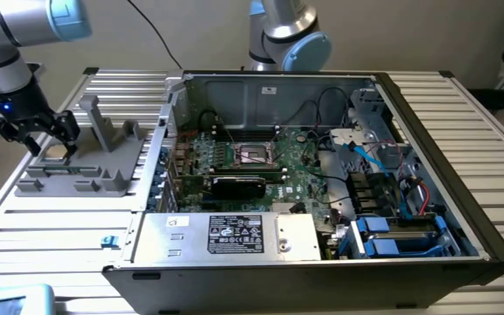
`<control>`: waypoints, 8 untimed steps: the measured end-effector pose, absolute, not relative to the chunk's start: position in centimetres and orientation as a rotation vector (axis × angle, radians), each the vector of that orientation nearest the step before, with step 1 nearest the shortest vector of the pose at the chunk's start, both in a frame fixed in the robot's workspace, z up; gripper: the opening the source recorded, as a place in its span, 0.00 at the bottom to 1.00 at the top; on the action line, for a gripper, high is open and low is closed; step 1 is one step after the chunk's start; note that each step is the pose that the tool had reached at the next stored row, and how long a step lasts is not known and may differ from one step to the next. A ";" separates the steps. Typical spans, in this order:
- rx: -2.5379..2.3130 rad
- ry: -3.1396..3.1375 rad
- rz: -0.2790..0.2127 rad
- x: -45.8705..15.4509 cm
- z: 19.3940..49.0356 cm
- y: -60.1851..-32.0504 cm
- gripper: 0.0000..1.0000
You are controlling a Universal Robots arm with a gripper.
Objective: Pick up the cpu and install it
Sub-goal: 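Pick up the cpu and move it towards the insertion slot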
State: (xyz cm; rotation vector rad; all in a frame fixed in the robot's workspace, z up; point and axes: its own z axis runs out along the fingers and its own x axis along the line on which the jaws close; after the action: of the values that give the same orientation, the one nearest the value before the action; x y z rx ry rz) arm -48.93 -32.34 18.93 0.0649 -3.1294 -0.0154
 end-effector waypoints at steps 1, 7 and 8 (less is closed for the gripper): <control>0.065 -3.131 -0.015 -49.0 18.9 -32.3 0.80; 0.065 -3.131 -0.015 -49.0 18.6 -32.3 0.80; 0.065 -3.131 -0.015 -49.0 18.6 -32.3 0.80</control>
State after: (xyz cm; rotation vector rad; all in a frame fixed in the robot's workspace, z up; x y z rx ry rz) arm -49.00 -32.31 18.62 0.0650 -3.1309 -0.0151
